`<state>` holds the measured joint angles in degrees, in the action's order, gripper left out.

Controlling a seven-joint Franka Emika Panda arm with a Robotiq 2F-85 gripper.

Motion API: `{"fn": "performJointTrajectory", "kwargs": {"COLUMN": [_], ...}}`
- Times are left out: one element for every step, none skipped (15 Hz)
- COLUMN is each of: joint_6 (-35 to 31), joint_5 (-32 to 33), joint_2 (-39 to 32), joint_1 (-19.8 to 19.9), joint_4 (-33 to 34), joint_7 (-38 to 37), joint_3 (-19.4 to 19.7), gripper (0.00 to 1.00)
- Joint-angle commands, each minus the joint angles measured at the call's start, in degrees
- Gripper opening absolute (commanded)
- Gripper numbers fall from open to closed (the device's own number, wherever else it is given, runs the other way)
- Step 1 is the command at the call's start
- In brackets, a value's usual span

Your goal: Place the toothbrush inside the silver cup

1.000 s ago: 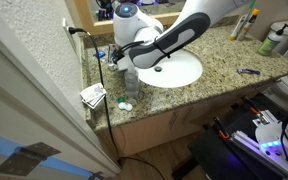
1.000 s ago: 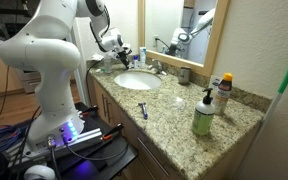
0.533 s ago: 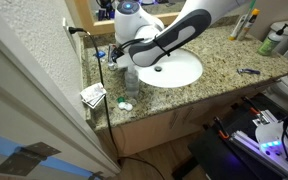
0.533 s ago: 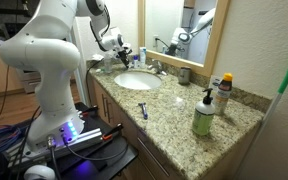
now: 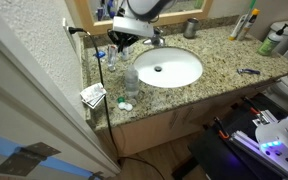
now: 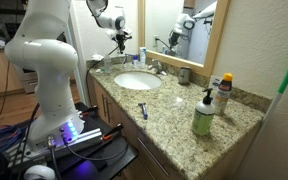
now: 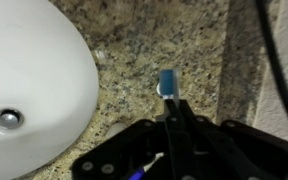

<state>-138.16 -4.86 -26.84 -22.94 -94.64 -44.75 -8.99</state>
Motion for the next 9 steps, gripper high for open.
{"fn": "performJointTrajectory", "kwargs": {"joint_6": [7.59,9.76,10.55,11.07,10.53,10.51,10.78,10.87,10.87], "joint_5": [-14.94,-20.09,-25.03,-30.06,-34.89,-28.51,-31.55,-32.73,-33.09], "joint_2": [10.76,13.31,16.22,19.26,22.34,15.87,18.48,20.48,21.63], "joint_1": [7.27,8.90,10.95,12.77,13.77,9.52,10.49,11.07,11.28], "joint_4": [-4.74,-5.14,-6.48,-7.82,-9.82,-3.52,-4.87,-6.21,-7.25], "joint_7": [8.66,11.36,13.34,15.05,16.83,13.13,14.43,14.77,14.79], "joint_3": [-5.75,-6.49,-7.58,-8.36,-8.42,-5.74,-5.83,-5.86,-5.88], "gripper": [0.02,0.02,0.02,0.02,0.02,0.06,0.06,0.06,0.02]}}
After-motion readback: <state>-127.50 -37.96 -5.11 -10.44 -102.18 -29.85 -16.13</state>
